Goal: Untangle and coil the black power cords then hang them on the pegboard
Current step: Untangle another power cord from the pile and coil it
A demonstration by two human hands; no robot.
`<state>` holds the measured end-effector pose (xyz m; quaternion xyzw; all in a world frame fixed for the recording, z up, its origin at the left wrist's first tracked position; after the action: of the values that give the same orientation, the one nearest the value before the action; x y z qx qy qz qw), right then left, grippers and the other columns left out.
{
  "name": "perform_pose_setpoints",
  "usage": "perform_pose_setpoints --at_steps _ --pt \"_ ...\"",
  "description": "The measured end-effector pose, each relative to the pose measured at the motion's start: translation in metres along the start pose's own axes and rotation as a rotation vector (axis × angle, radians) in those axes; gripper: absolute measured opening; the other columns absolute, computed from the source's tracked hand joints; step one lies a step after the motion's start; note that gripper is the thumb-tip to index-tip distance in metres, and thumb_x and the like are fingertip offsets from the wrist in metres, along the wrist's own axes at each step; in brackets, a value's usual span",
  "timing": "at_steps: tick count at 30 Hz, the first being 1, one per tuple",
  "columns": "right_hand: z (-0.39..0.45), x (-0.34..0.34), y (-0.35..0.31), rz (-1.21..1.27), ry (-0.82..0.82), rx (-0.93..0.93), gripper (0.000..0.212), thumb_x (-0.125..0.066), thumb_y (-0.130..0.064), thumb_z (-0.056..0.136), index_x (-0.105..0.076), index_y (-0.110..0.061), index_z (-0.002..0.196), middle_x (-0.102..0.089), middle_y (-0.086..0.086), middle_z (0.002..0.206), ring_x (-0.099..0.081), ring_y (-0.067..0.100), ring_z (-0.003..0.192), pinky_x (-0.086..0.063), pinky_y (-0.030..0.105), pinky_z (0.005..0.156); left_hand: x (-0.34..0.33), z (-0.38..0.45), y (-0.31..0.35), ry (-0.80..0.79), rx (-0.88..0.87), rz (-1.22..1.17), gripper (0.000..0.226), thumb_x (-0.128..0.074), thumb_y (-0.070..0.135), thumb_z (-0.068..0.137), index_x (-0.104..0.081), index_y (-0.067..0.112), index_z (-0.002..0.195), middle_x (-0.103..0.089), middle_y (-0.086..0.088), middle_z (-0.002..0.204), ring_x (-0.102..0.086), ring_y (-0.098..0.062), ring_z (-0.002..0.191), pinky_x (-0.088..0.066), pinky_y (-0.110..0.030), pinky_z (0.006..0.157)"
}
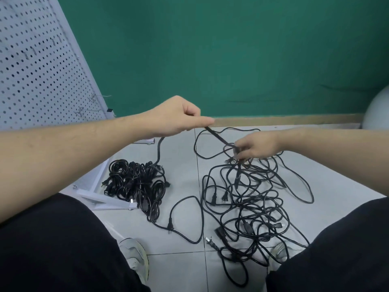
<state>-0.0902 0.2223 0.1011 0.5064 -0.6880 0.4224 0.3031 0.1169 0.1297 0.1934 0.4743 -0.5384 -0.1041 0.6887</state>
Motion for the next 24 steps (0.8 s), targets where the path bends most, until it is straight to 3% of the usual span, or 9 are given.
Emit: perform_pose_setpoints --at_steps 2,5,7,9,12,15,19,21,24 --pt "0.001 0.004 0.008 0.062 0.045 -0.053 0.017 -0.052 -0.033 0.104 -0.059 -0.018 0.102 -0.077 -0.005 0.088 -0.069 0.007 0.08 -0.046 0.018 0.067 0.005 -0.003 -0.011 -0.073 0.046 0.171 0.05 -0.068 0.046 0.094 -0.06 0.012 0.059 -0.052 0.0 0.051 -0.041 -0.019 0.05 -0.038 -0.024 0.052" --pt "-0.001 0.013 0.008 0.044 0.166 -0.077 0.02 -0.053 -0.036 0.103 -0.059 -0.017 0.1 -0.073 -0.008 0.068 -0.059 -0.002 0.056 -0.038 0.011 0.052 0.006 -0.008 -0.042 -0.253 0.205 0.224 0.031 -0.063 0.042 0.099 -0.075 0.016 0.087 -0.074 -0.005 0.073 -0.055 -0.016 0.056 -0.049 -0.025 0.067" --pt "-0.003 0.021 -0.001 0.038 0.249 -0.037 0.02 -0.055 -0.034 0.102 -0.062 -0.016 0.099 -0.069 -0.01 0.063 -0.053 -0.004 0.049 -0.036 0.01 0.052 -0.002 -0.012 -0.054 -0.338 0.285 0.15 0.02 -0.06 0.034 0.103 -0.07 0.022 0.114 -0.077 -0.01 0.087 -0.06 -0.018 0.061 -0.054 -0.029 0.07" --pt "-0.005 0.026 -0.017 -0.02 0.277 0.003 0.019 -0.055 -0.037 0.102 -0.063 -0.019 0.102 -0.069 -0.01 0.071 -0.053 -0.002 0.055 -0.037 0.014 0.054 -0.013 -0.011 -0.056 -0.34 0.317 0.03 0.024 -0.055 0.034 0.105 -0.063 0.024 0.126 -0.078 -0.011 0.096 -0.065 -0.018 0.068 -0.06 -0.032 0.076" --pt "-0.006 0.024 -0.041 -0.147 0.281 0.067 0.021 -0.056 -0.041 0.101 -0.065 -0.023 0.109 -0.068 -0.007 0.087 -0.056 0.015 0.073 -0.039 0.028 0.064 -0.037 -0.003 -0.046 -0.309 0.361 -0.227 0.031 -0.054 0.043 0.104 -0.059 0.023 0.128 -0.074 -0.01 0.107 -0.069 -0.02 0.079 -0.062 -0.036 0.082" --pt "-0.005 0.021 -0.054 -0.116 0.269 0.102 0.019 -0.06 -0.037 0.098 -0.066 -0.022 0.107 -0.068 -0.006 0.086 -0.057 0.02 0.077 -0.042 0.03 0.067 -0.055 0.011 -0.036 -0.261 0.347 -0.21 0.032 -0.056 0.041 0.103 -0.063 0.017 0.123 -0.06 -0.005 0.092 -0.057 -0.017 0.067 -0.054 -0.027 0.066" --pt "-0.003 0.019 -0.049 0.25 0.183 0.056 0.012 -0.065 -0.027 0.097 -0.058 -0.022 0.105 -0.075 0.0 0.077 -0.065 0.019 0.059 -0.056 0.032 0.063 -0.05 0.025 -0.031 -0.09 0.268 0.054 0.021 -0.066 0.044 0.096 -0.071 0.025 0.103 -0.065 -0.006 0.094 -0.043 -0.021 0.067 -0.042 -0.027 0.065" --pt "-0.003 0.014 -0.044 0.452 0.094 0.001 0.018 -0.065 -0.022 0.098 -0.054 -0.019 0.111 -0.072 0.007 0.076 -0.06 0.018 0.049 -0.055 0.032 0.051 -0.043 0.027 -0.025 0.015 0.209 0.071 0.016 -0.066 0.039 0.098 -0.07 0.024 0.094 -0.068 0.003 0.094 -0.048 -0.009 0.053 -0.039 -0.016 0.054" --pt "-0.004 0.001 -0.039 0.568 -0.014 -0.067 0.026 -0.067 -0.026 0.097 -0.054 -0.025 0.12 -0.069 0.012 0.086 -0.063 0.022 0.058 -0.056 0.033 0.052 -0.036 0.032 -0.015 0.164 0.122 0.025 0.013 -0.064 0.031 0.1 -0.067 0.022 0.091 -0.059 0.014 0.079 -0.046 0.008 0.039 -0.03 -0.009 0.041"
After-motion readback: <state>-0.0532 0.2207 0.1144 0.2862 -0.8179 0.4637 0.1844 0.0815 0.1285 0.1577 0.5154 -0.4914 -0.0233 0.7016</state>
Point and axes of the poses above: each hand's wrist, its own z-axis towards the middle knuckle, its own x-axis out of the back of the hand, y = z × x, the point moved 5 cm from there along z, towards the middle knuckle
